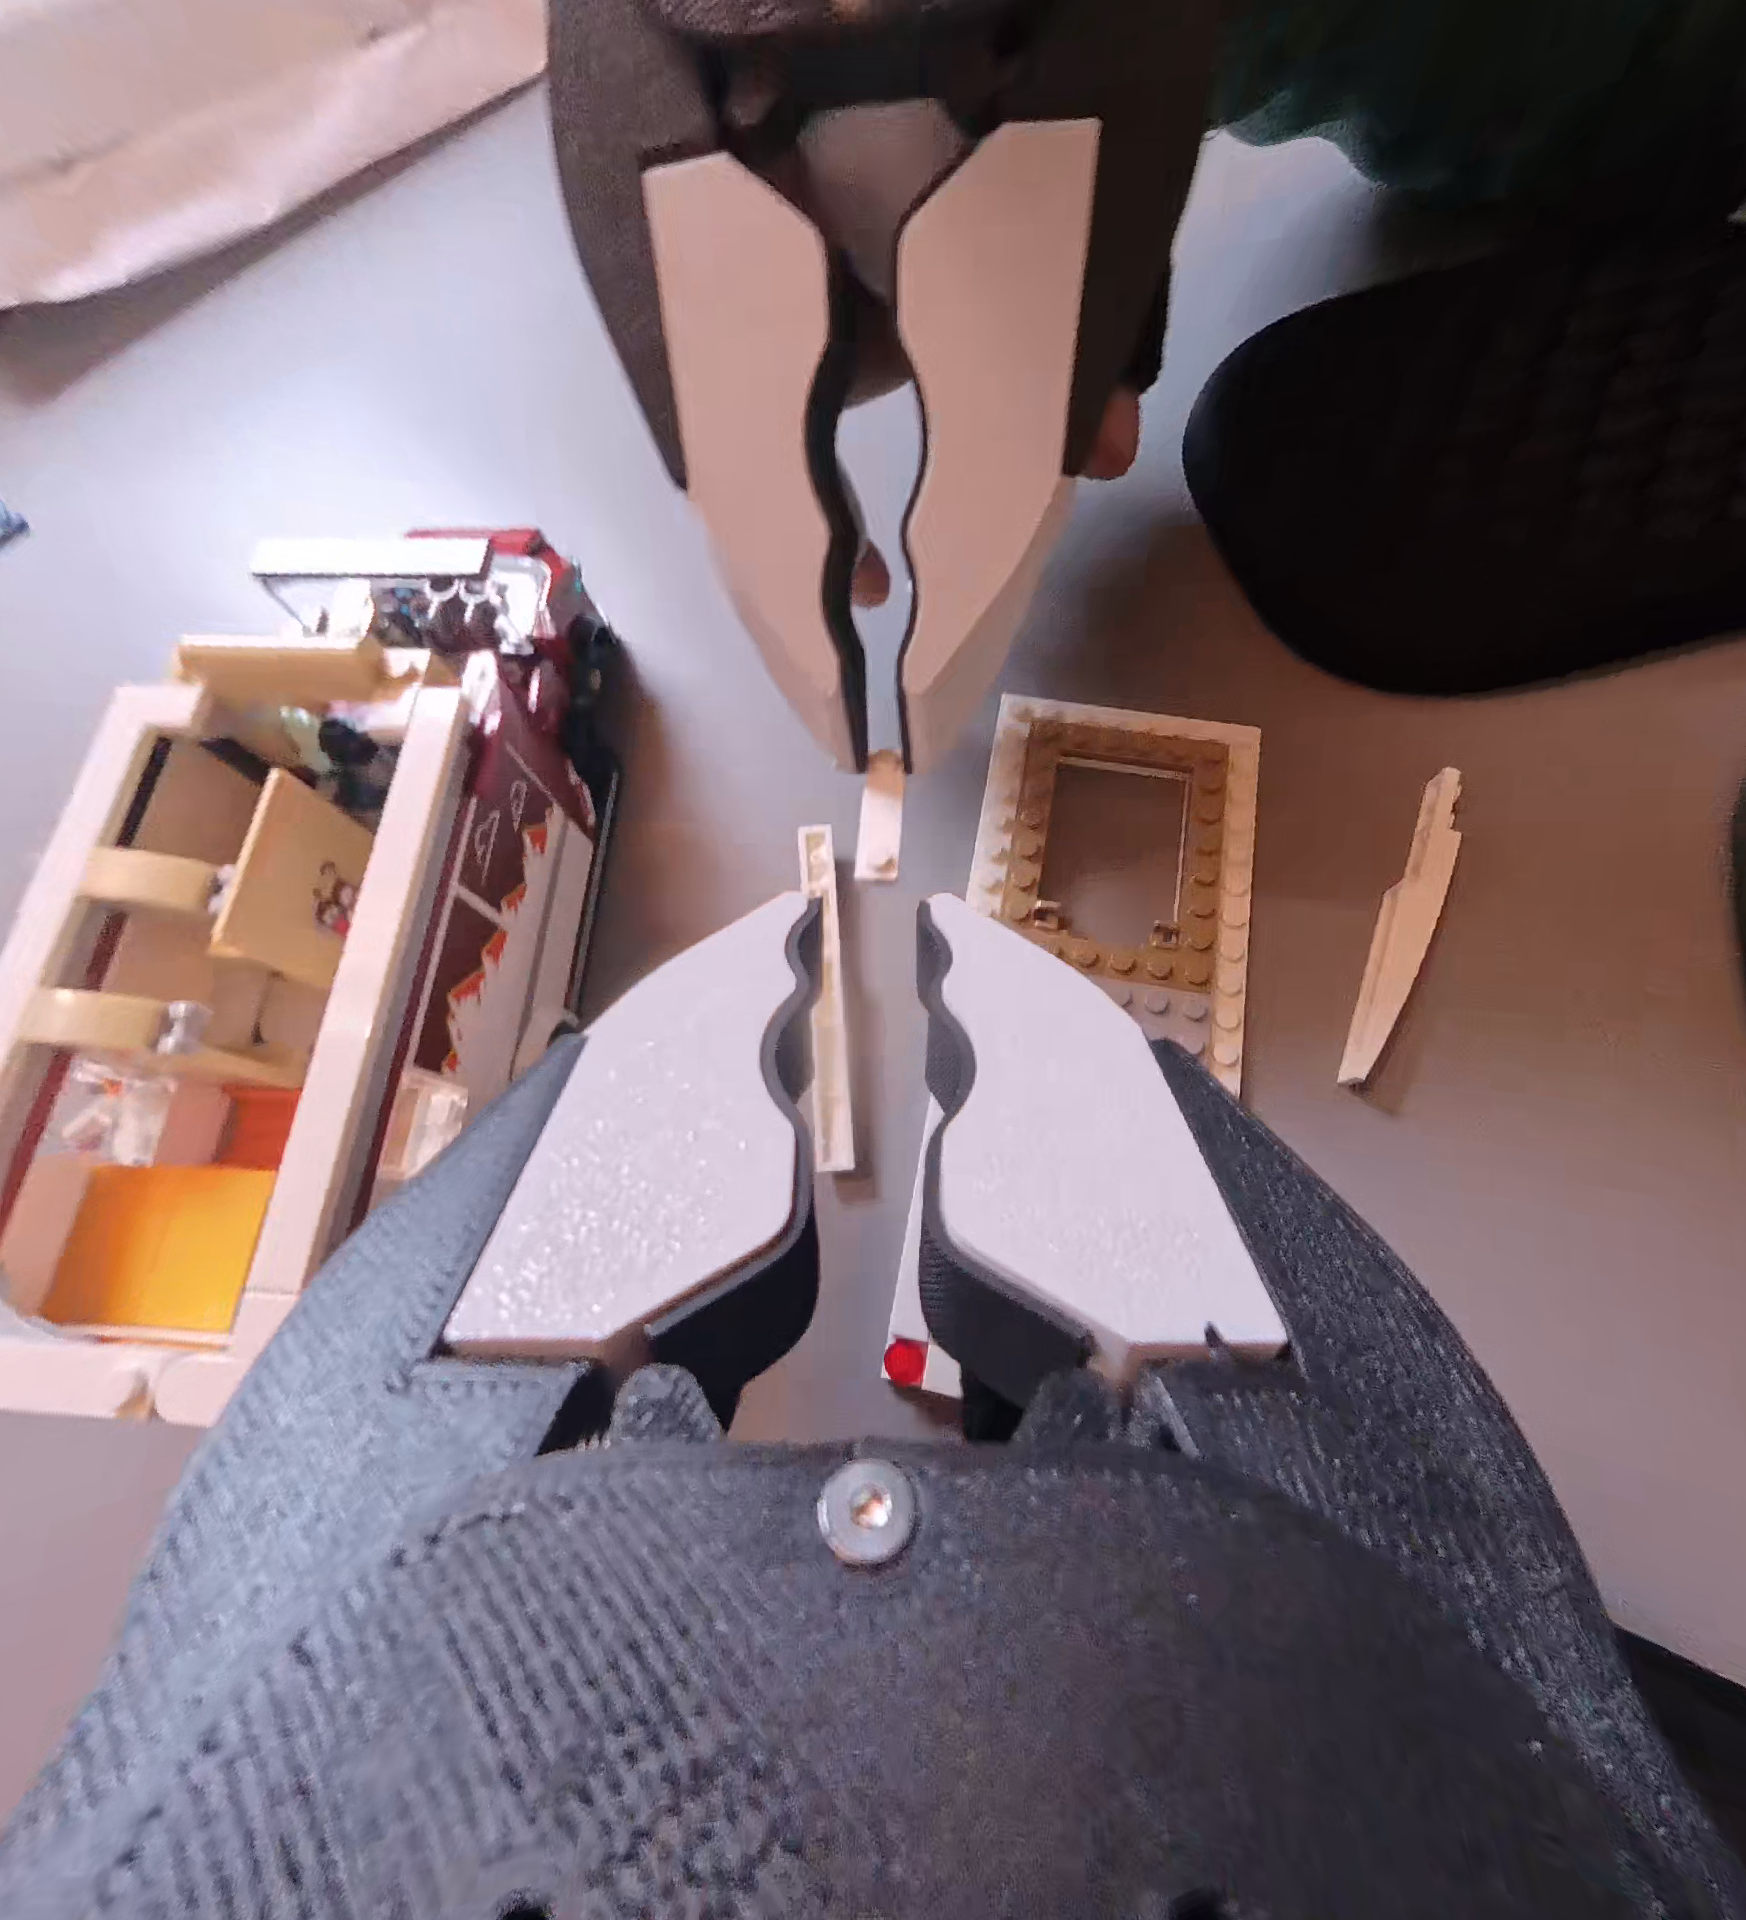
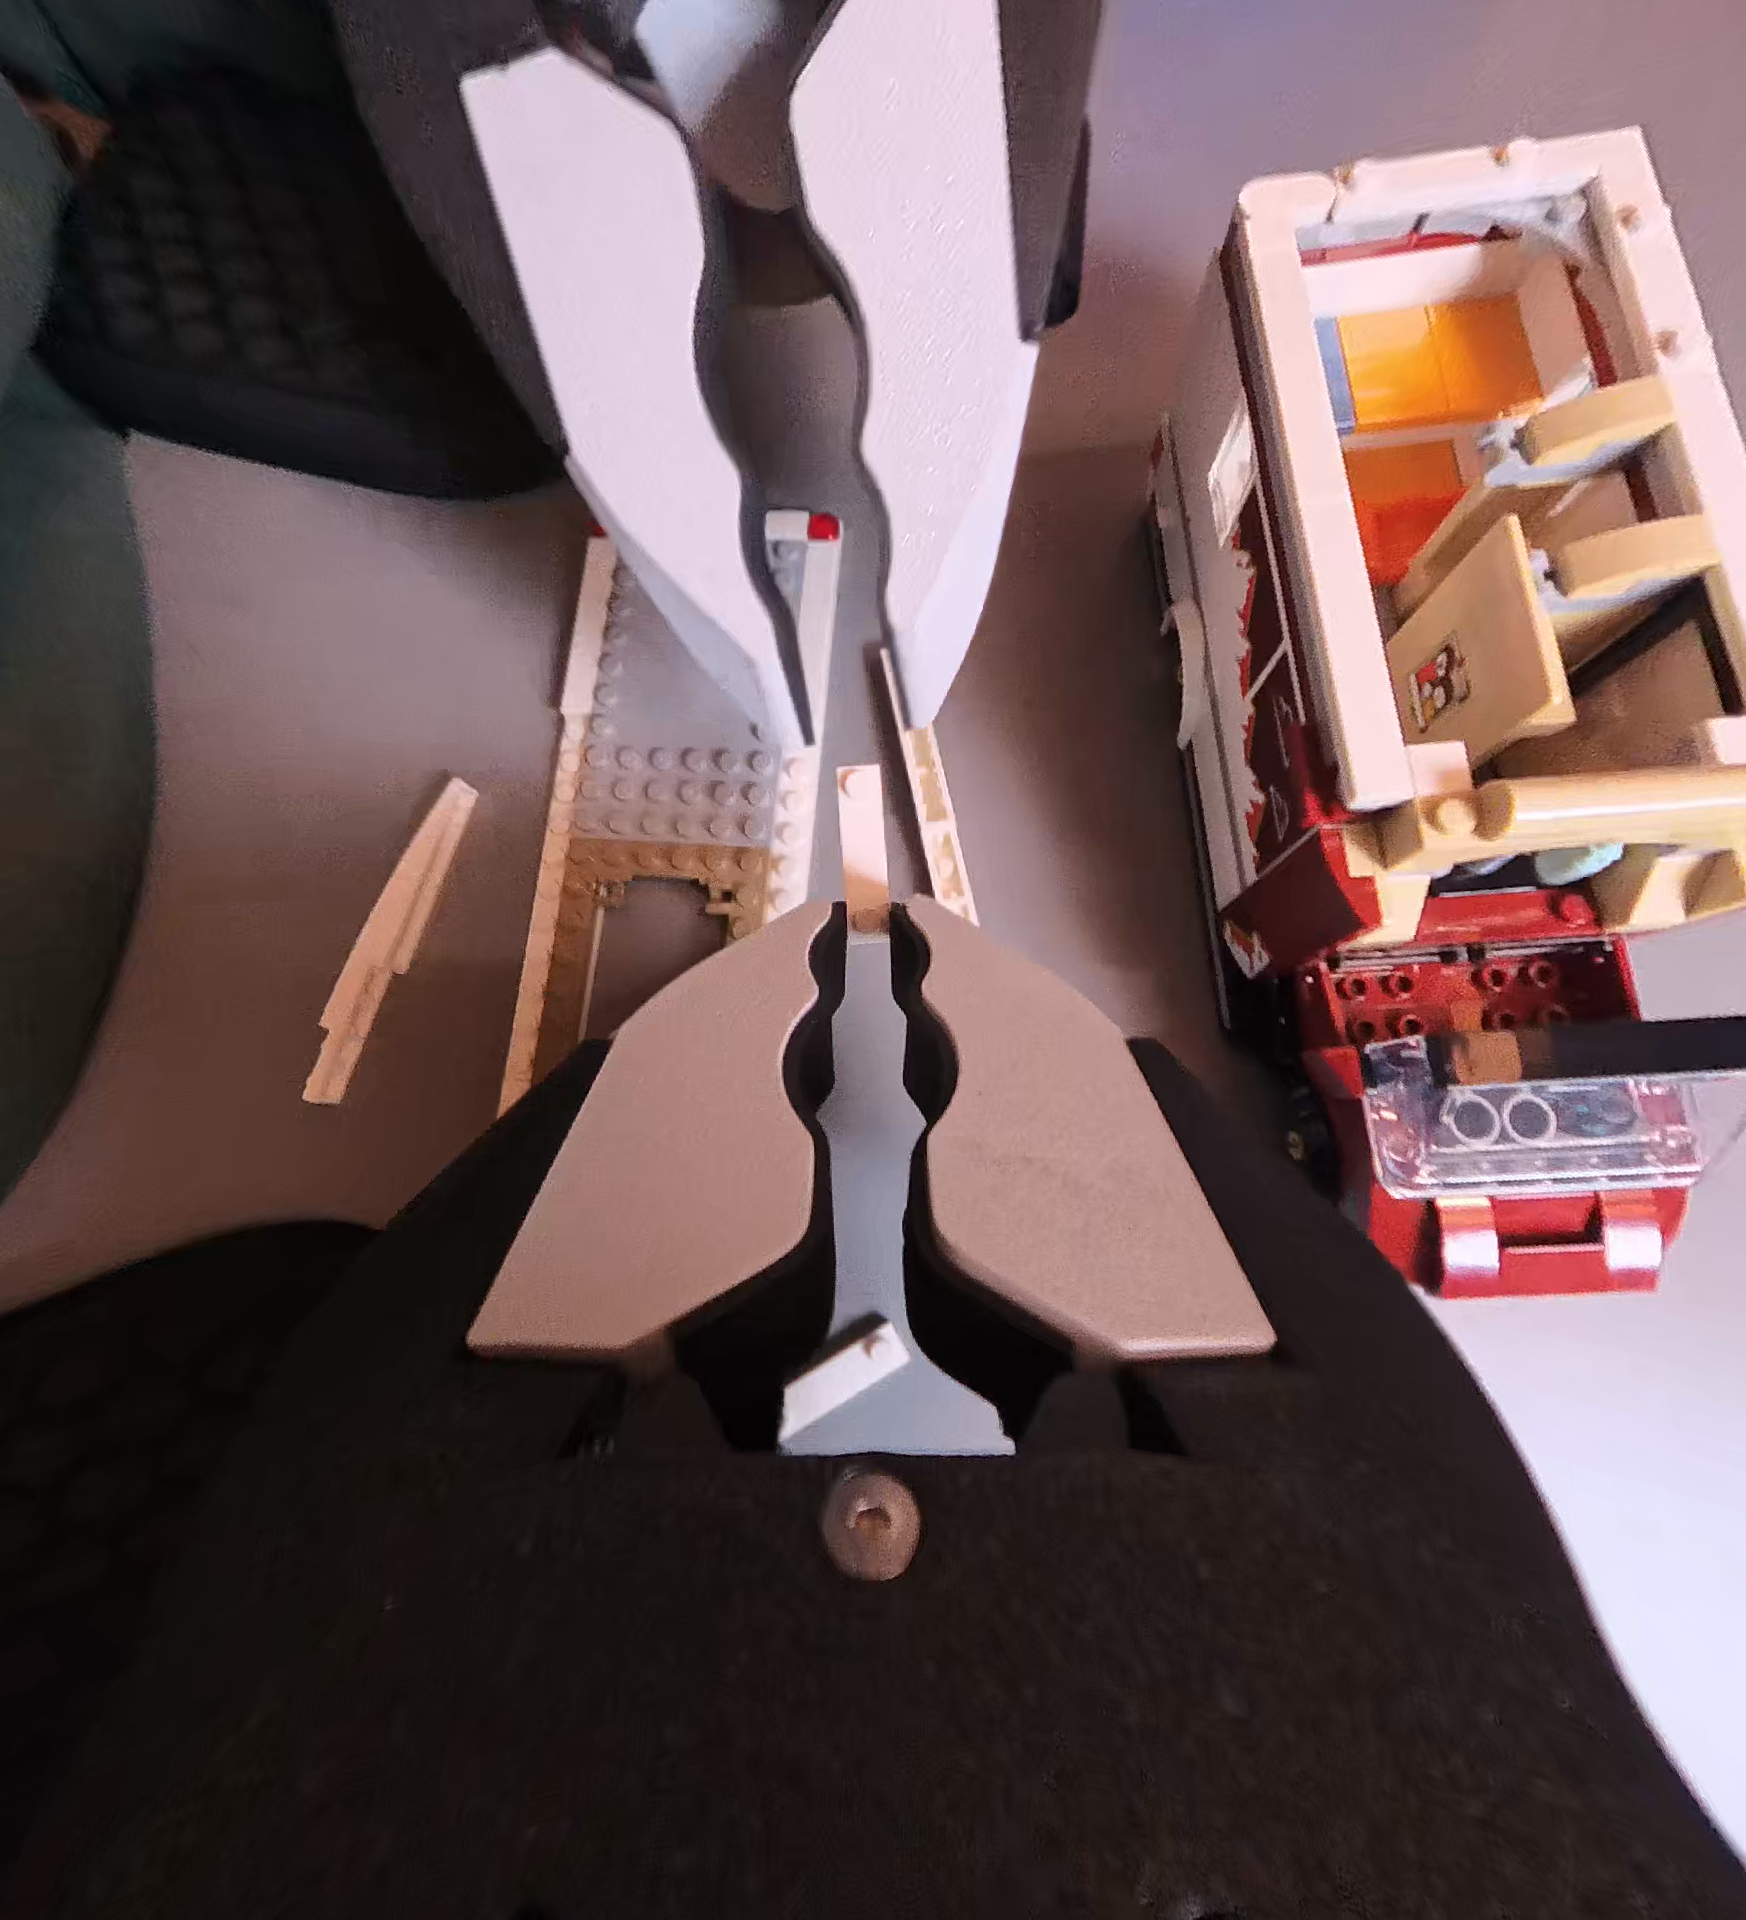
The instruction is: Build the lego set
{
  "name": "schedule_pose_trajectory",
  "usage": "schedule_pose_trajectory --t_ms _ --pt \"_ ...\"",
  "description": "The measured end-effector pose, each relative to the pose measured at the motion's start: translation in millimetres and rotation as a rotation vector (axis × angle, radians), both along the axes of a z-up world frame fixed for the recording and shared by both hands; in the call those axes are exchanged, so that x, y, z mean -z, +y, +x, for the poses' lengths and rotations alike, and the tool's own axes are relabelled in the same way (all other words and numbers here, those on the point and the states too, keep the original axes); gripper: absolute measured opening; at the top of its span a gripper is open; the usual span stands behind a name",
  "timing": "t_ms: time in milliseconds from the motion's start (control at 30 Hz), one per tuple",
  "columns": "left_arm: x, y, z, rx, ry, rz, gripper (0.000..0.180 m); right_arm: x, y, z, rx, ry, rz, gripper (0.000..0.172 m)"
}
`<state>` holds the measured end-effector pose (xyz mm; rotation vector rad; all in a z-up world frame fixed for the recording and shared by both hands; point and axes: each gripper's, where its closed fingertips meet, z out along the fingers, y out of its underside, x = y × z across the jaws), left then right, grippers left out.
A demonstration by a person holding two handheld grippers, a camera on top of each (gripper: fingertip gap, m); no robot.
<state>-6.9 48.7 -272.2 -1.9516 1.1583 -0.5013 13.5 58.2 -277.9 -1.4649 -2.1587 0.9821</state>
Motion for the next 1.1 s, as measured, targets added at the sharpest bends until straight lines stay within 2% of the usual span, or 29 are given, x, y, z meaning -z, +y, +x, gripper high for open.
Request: schedule_pose_trajectory --t_ms 133,500,667,867,1100 --pt "-1.1 0.0 2.4 0.018 0.078 0.127 0.009 2.0 -4.7 -1.2 -0.005 -0.005 -0.032 0.007" --pt "5.0 -3.7 3.9 0.05 0.118 0.163 0.007 2.5 -4.1 -2.8 0.025 -0.009 -0.131 0.007" --pt "2.6 -4.7 6.6 0.057 0.098 0.168 0.011 -0.1 -3.9 -3.0 0.037 -0.008 -0.184 0.007" --pt "2.0 -4.8 7.9 0.058 0.101 0.177 0.004 -4.3 -6.7 -3.8 0.032 0.004 -0.217 0.007" --pt "-1.9 -4.7 7.3 0.035 0.007 0.093 0.0 -13.3 -8.0 -4.2 0.032 0.037 -0.275 0.007"
